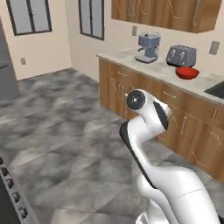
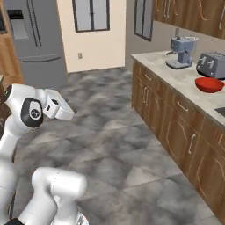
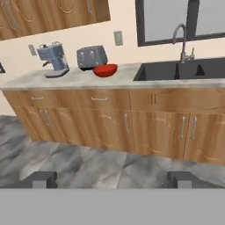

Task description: Clear the mugs and bowl far away from the sink.

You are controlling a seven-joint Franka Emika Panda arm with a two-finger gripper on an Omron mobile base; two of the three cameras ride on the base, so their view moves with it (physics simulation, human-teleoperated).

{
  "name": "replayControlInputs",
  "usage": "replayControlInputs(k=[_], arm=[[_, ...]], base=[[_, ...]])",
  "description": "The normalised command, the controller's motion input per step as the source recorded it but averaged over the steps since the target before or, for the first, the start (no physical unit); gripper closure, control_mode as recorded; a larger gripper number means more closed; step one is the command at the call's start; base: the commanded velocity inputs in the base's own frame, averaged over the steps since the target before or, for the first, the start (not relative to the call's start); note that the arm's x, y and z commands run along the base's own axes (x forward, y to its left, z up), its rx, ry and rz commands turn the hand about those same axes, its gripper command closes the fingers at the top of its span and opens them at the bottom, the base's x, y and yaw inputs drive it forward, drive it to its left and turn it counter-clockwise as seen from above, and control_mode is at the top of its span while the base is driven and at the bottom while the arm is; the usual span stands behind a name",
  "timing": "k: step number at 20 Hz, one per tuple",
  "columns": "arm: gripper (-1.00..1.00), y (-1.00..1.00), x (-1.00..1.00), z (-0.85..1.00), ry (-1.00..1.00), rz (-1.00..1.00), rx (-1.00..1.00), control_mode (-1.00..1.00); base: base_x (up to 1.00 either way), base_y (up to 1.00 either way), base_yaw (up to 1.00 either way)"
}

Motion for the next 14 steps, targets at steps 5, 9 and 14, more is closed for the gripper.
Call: replayControlInputs(k=[5, 9, 14], arm=[[-1.0, 0.0, 0.0, 0.0, 0.0, 0.0, 0.0, 1.0], [-1.0, 0.0, 0.0, 0.0, 0.0, 0.0, 0.0, 1.0], [-1.0, 0.0, 0.0, 0.0, 0.0, 0.0, 0.0, 1.0]], base=[[0.06, 0.38, -0.92], [0.29, 0.7, -0.72], [0.54, 0.81, -0.46]])
